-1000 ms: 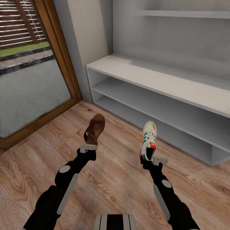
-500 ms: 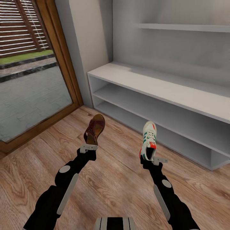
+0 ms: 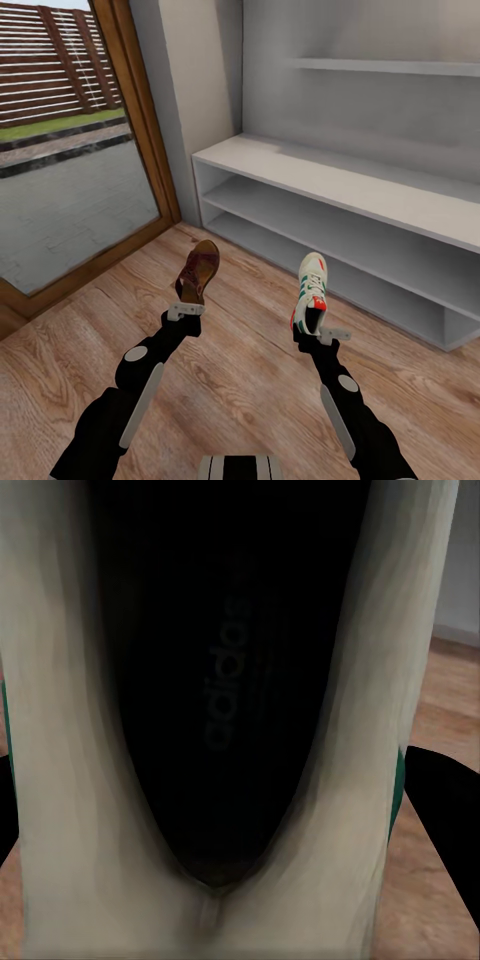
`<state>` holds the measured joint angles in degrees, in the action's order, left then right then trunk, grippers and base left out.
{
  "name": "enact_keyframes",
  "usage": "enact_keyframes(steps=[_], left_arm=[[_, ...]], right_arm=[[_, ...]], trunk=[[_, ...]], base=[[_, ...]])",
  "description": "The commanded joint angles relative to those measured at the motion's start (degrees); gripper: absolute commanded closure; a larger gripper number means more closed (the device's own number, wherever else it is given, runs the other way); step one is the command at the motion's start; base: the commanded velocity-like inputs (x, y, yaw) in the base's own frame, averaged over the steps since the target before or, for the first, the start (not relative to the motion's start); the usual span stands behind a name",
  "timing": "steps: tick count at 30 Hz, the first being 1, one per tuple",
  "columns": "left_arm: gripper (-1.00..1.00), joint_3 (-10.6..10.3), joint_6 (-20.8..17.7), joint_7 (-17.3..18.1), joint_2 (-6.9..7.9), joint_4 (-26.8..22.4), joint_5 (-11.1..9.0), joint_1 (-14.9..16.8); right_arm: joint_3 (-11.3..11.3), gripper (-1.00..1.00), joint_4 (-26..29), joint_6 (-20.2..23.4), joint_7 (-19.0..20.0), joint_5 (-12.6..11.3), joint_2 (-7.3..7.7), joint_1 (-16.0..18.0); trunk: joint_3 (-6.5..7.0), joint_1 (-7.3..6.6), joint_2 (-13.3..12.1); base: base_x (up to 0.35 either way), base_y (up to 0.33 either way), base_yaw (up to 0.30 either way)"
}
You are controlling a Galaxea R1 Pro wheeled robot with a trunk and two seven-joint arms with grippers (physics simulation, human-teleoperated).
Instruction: Pick up the two gym shoes and the two sandals from the corridor floor and place them onto the hallstand (shoe rack) in the corridor, making sure they are on the rack and not on the floor. Arrange them so the two gym shoes are next to each other and the two sandals are next to each other.
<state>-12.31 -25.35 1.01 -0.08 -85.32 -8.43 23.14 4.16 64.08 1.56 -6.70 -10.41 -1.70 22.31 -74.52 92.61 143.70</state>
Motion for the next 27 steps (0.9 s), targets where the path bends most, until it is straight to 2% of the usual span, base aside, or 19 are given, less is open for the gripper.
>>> enact_keyframes(steps=[1,22,27], left_arm=[[1.0,0.04,-0.32,0.13,-0.01,-0.04,-0.36,0.0],[1.0,0.09,-0.31,0.13,-0.01,-0.02,-0.36,0.01],[1.0,0.09,-0.33,0.13,-0.01,-0.02,-0.36,0.0]], right_arm=[[0.14,1.0,0.08,0.11,-0.42,-0.47,0.03,0.02],[0.14,1.0,0.08,-0.07,-0.33,-0.06,0.03,0.02],[0.14,1.0,0.08,-0.07,-0.33,-0.05,0.03,0.02]], trunk=[[-0.03,-0.01,0.02],[0.0,-0.01,0.02],[1.2,-0.14,-0.05]], base=[[-0.004,0.02,0.0],[0.0,0.002,0.0],[0.0,0.0,0.0]])
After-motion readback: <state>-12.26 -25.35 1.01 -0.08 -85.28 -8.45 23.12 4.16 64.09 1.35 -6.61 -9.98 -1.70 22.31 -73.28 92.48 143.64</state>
